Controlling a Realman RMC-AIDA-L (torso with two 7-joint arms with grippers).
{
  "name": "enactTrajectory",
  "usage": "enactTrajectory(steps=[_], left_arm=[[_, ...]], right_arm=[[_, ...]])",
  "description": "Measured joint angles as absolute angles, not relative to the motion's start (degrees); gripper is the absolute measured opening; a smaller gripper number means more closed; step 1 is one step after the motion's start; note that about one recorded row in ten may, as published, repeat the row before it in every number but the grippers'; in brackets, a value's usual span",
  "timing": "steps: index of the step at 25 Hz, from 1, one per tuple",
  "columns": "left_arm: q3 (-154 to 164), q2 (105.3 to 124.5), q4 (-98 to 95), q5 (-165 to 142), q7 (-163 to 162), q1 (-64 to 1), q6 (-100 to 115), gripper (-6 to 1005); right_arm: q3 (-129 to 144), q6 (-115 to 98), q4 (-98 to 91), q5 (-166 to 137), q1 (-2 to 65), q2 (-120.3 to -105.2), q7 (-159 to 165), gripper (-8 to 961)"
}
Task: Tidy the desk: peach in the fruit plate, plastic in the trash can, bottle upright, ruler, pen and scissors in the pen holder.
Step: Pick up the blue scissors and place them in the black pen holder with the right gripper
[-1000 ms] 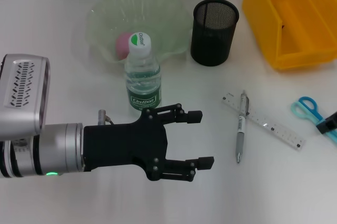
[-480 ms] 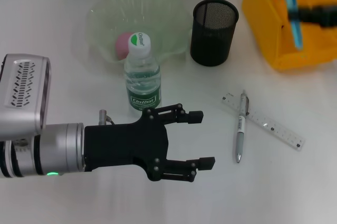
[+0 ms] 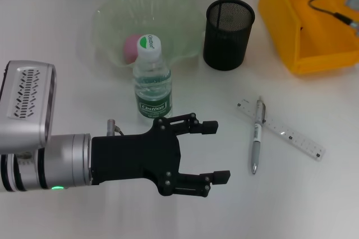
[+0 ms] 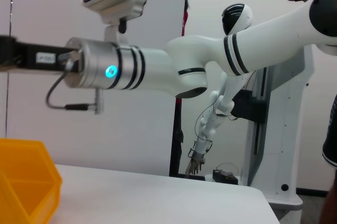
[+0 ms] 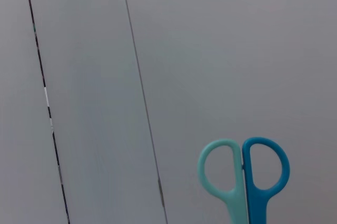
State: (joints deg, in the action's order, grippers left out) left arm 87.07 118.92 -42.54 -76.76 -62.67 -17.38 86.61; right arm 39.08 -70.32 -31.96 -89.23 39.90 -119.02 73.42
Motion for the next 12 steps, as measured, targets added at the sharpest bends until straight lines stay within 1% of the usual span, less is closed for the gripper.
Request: enactTrajectory(steps=[1,7,12], left_arm=[[87.07,118.92,-42.54,-76.75,-62.61,-17.37,86.61,842],[87.10,118.92,-42.50,-76.66,-62.15,-17.27,86.69,842],[87.10,118.88,-42.40,-76.63,-61.52,-16.93,86.78,842]], right_arm=[[39.55,-68.24,-29.48,-89.14,41.21,-119.03,71.91,216],[41.54,-62.90,-24.24,-88.66,43.29,-119.16,66.61,216],[41.64,-61.01,-20.62,-88.37,43.68,-119.39,63.49,215]])
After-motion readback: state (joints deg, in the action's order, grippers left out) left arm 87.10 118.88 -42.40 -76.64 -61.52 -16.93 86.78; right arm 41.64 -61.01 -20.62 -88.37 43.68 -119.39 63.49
